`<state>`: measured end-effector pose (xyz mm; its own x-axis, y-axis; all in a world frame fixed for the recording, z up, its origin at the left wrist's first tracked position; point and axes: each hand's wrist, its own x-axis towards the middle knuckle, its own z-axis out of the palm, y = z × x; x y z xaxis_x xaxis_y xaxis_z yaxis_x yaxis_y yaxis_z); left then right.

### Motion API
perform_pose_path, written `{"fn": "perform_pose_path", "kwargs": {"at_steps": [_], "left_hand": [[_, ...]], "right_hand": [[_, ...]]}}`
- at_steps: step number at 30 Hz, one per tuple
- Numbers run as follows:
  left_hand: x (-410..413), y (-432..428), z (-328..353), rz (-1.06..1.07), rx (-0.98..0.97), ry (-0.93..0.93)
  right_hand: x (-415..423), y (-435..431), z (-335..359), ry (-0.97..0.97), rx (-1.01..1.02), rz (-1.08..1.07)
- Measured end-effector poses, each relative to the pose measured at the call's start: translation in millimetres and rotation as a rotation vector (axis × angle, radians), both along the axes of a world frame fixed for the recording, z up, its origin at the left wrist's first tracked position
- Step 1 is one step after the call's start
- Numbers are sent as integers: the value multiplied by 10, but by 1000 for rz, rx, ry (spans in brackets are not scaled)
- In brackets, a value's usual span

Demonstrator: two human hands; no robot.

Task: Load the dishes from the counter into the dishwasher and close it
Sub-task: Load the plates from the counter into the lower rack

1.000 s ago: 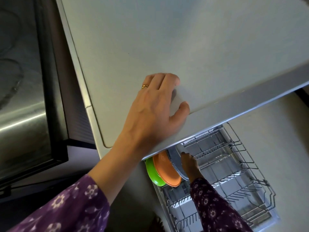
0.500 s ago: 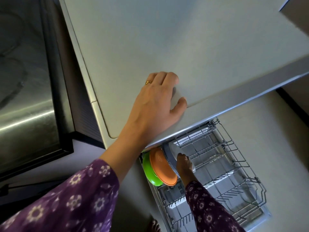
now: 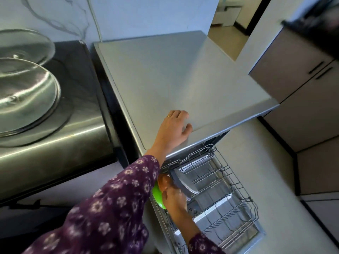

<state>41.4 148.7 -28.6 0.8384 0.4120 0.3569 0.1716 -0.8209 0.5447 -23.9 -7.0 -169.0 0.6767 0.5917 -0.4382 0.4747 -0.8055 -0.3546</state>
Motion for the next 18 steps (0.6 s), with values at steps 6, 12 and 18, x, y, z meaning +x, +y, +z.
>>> {"fn": "perform_pose_path", "kwargs": {"at_steps": [6,12,18], "left_hand": [[-1053,3,86,54,-183,-73],[-2934,556,257,205,-130,-94],[-4901,1287,506,550,-55,-79]], "right_hand": [[-701,215,748,-63,184,50],[-1511,873,1237,-98,249,171],[-2439,1872,1724,-65,471,354]]}}
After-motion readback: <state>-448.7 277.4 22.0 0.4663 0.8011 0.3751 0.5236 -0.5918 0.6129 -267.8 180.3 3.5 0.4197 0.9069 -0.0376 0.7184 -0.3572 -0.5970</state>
